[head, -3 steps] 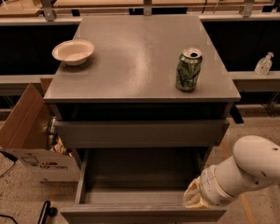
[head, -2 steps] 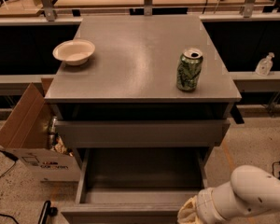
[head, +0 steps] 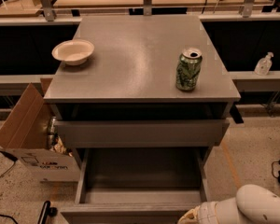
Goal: Close middle drawer
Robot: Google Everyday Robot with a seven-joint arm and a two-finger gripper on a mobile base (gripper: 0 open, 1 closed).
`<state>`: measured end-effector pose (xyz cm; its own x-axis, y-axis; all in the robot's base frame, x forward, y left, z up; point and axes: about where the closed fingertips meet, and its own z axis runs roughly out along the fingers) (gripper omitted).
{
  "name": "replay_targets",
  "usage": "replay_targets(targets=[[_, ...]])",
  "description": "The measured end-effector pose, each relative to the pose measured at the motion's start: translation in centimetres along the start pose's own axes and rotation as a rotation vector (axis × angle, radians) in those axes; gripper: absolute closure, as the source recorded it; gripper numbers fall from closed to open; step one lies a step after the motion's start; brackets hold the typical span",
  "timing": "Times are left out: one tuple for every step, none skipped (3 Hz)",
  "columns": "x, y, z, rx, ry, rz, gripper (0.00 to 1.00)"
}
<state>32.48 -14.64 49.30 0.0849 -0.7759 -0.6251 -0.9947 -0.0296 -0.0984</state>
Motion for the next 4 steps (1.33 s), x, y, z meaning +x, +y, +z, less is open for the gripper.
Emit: replay_targets(targets=[[0.9,0.9,2.4,0.005,-0.016,-0.011,1.0],[1.8,1.9,6.1,-0.002,-0.025,-0.024,1.0],[2.5,1.8,9.2,-0.006,-0.021,-0.032,1.0],[4.0,1.2,11.3,0.003,-0.03,-0.012,1.0]])
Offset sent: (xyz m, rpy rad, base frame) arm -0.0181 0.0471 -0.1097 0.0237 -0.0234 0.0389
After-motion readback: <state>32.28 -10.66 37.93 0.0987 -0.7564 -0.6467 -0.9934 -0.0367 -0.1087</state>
